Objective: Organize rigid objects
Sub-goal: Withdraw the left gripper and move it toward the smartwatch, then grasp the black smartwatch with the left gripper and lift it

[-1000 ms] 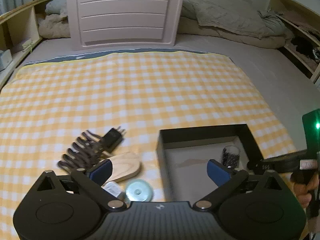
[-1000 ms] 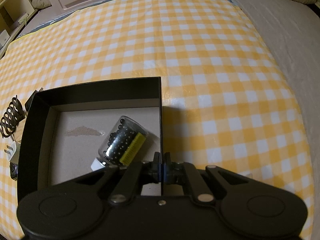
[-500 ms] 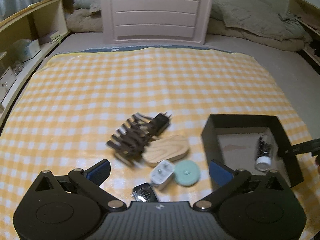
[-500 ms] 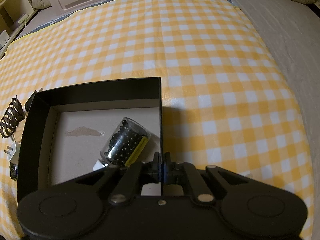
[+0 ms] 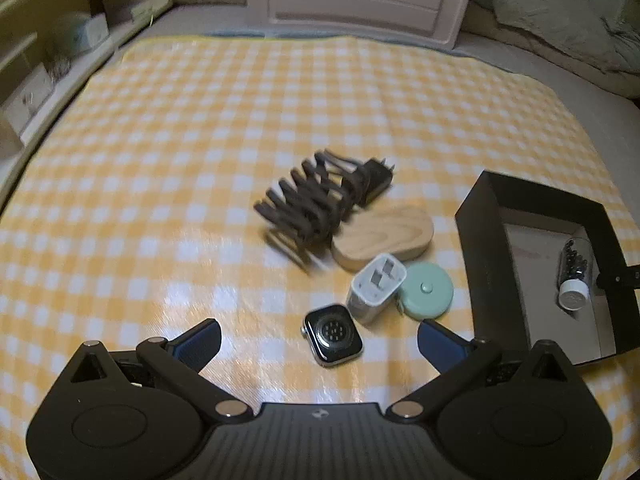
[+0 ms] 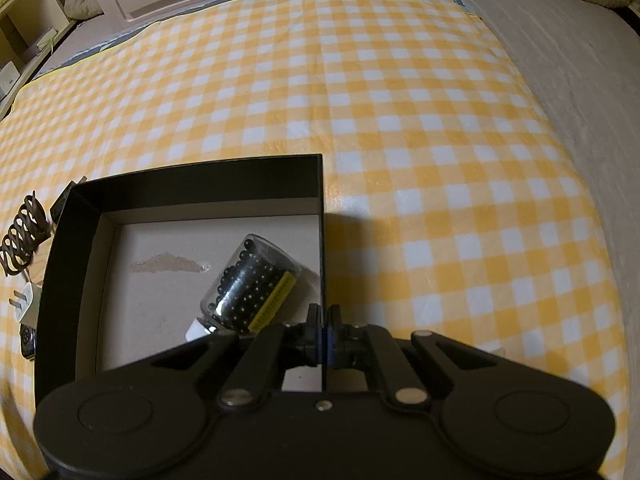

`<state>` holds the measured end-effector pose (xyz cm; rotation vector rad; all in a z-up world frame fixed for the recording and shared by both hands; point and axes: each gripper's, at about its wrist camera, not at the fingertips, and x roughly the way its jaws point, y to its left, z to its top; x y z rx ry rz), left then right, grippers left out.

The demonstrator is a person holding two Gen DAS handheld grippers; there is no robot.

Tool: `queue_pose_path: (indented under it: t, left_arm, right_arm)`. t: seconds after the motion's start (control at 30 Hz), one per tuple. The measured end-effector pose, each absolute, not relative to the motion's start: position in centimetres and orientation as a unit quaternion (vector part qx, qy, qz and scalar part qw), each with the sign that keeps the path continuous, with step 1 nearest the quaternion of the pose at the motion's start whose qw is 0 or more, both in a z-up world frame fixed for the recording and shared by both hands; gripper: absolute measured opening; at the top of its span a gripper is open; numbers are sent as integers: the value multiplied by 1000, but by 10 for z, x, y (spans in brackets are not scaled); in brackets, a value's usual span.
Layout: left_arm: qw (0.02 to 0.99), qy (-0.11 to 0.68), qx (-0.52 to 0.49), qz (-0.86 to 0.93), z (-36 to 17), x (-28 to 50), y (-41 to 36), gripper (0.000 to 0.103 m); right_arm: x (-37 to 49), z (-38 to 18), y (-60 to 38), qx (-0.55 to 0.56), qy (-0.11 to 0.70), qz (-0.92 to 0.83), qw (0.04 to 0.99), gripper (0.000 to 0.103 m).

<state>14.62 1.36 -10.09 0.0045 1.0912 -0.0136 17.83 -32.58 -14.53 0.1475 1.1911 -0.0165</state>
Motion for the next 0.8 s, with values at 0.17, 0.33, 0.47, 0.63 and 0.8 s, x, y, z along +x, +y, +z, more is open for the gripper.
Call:
queue_pose_path:
  t: [0.17,0.33,0.47,0.63,0.8]
  left_arm:
    - [842,539,-28,0,-118,152,13,94]
    - [831,554,-41,27,-139,162,9,85]
    - [822,563,-70,43,-155,168,11,80]
    - [832,547,-67,56,-158,173,10,76]
    - [835,546,-38,57,-159,172,5,52]
  right_arm:
    - [179,-145,-326,69,560,-8,825,3]
    - [179,-146,-326,70,560,-7,825,3]
    - [180,-143,-331,71,561,-7,825,3]
    - [180,-143,-331,71,561,-7,825,3]
    - [180,-144,-331,71,560,-7,825,3]
